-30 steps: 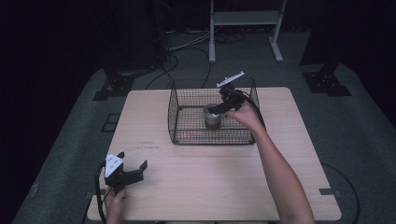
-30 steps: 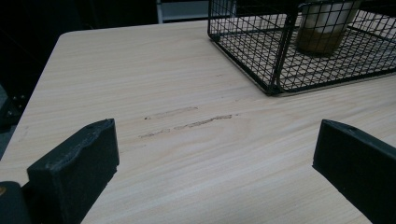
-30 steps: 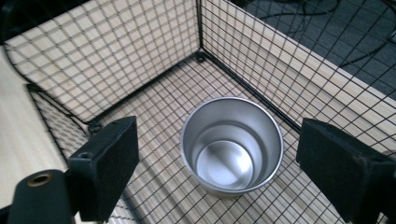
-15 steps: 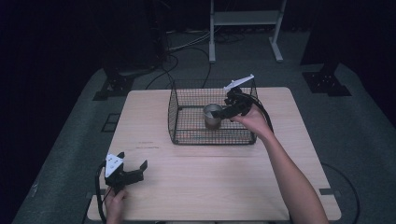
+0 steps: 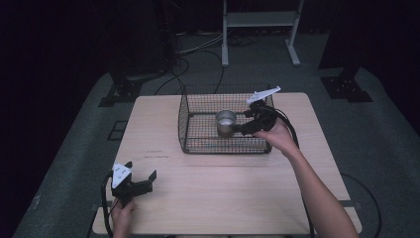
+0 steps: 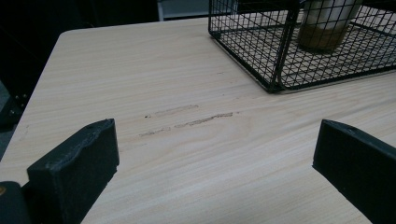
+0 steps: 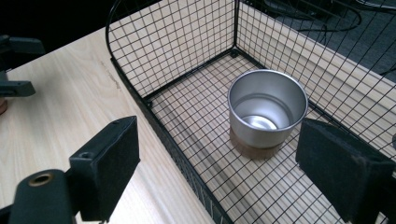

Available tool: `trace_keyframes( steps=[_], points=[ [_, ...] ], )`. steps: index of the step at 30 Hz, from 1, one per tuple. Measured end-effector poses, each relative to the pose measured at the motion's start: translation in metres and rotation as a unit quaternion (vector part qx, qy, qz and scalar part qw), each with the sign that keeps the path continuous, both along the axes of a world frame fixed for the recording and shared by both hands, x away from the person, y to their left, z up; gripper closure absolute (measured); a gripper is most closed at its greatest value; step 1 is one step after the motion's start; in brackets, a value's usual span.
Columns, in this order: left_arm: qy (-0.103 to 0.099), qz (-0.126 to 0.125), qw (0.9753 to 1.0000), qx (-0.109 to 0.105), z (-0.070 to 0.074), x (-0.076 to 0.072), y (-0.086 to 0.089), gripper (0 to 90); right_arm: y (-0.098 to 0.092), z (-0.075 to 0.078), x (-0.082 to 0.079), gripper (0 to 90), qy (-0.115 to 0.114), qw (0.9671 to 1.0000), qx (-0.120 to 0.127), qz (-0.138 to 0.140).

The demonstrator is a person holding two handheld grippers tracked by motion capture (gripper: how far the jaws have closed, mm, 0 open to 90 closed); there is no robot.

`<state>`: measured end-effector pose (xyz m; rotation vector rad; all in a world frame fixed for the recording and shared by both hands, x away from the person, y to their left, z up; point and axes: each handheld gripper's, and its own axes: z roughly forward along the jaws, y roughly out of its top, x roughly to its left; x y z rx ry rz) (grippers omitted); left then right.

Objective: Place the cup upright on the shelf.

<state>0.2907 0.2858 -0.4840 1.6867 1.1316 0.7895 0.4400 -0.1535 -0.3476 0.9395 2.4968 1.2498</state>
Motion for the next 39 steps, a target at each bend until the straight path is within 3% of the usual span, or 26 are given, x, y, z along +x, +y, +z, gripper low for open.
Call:
trace_keyframes(
  steps=[22, 26, 31, 39],
  points=[
    [0.003, 0.002, 1.0, 0.005, 0.0, 0.001, -0.001, 0.0, -0.034, -0.013, -0.046, 13.1, -0.018, 0.9998, 0.002, 0.009],
    [0.002, 0.003, 1.0, 0.005, 0.0, 0.001, -0.002, 0.0, -0.04, -0.013, -0.057, 13.1, -0.018, 0.9995, 0.022, 0.015],
    [0.002, 0.002, 1.0, 0.009, 0.0, 0.001, -0.003, 0.0, -0.042, -0.014, -0.069, 13.1, -0.027, 0.9989, 0.028, 0.024],
    [0.004, 0.001, 0.9999, 0.013, 0.0, 0.0, -0.003, 0.0, -0.056, -0.025, -0.08, 13.1, -0.031, 0.9993, 0.014, 0.015]
  ],
)
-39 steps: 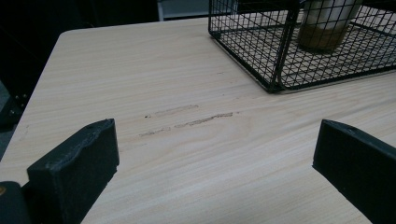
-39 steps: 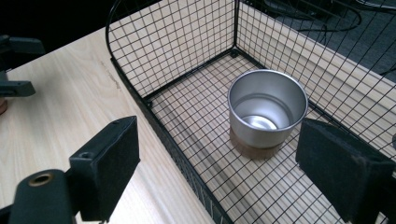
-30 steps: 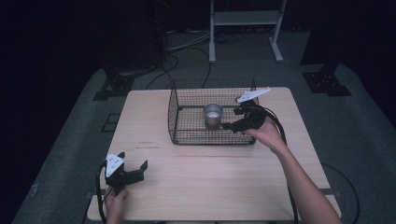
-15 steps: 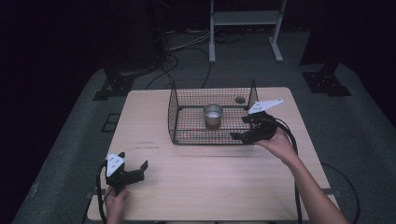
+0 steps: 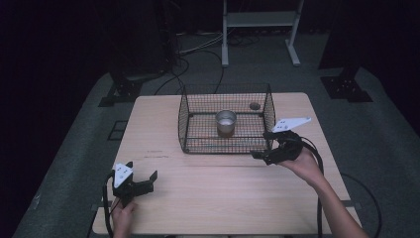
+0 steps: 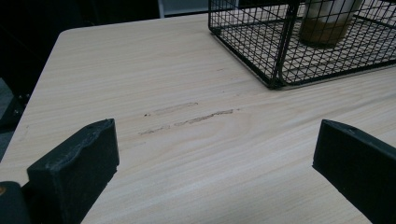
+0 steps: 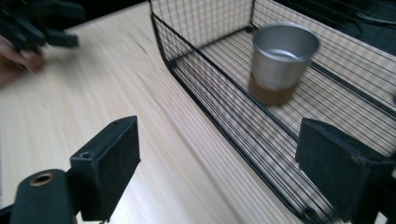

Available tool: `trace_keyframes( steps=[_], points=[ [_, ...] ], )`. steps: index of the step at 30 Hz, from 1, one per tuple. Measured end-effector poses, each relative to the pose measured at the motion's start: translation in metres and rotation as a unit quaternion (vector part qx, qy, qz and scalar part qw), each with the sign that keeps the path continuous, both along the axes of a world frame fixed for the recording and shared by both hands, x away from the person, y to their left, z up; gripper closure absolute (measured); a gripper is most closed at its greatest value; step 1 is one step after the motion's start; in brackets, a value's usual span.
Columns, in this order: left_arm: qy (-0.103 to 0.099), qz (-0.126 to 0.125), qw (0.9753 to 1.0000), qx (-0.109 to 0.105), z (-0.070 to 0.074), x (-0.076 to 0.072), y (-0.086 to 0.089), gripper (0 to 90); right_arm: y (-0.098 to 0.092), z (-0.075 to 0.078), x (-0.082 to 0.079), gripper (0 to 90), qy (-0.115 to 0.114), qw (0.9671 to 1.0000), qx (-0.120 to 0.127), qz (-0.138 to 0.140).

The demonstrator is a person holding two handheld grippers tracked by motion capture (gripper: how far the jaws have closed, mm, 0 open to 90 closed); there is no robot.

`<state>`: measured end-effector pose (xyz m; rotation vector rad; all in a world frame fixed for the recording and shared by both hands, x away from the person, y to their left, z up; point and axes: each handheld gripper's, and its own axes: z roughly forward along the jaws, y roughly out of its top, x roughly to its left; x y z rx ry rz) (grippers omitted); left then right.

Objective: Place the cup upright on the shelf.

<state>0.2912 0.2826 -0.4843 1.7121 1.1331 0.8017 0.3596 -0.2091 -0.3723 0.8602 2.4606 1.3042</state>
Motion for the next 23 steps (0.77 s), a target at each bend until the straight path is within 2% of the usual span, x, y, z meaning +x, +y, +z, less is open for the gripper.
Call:
trace_keyframes(
  steps=[4, 10, 12, 19, 21, 23],
  points=[
    [-0.001, 0.0, 1.0, 0.001, 0.0, 0.0, -0.001, 0.0, -0.011, -0.012, -0.004, 13.1, 0.004, 0.9999, -0.007, -0.011],
    [-0.003, -0.001, 1.0, 0.002, 0.0, 0.0, -0.001, 0.0, -0.029, -0.025, -0.016, 13.1, 0.01, 0.9997, 0.007, -0.023],
    [-0.004, -0.001, 1.0, 0.003, 0.0, 0.0, -0.001, 0.0, -0.034, -0.028, -0.02, 13.1, 0.009, 0.9996, 0.005, -0.027],
    [-0.004, 0.0, 1.0, 0.004, 0.0, -0.001, -0.002, 0.0, -0.044, -0.039, -0.035, 13.1, 0.008, 0.9992, 0.018, -0.035],
    [-0.004, 0.0, 1.0, 0.004, 0.0, -0.001, -0.002, 0.0, -0.046, -0.043, -0.04, 13.0, 0.011, 0.9988, 0.03, -0.037],
    [-0.004, -0.001, 1.0, 0.004, 0.0, -0.001, -0.001, 0.0, -0.049, -0.05, -0.05, 13.0, 0.011, 0.9977, 0.052, -0.042]
  ],
)
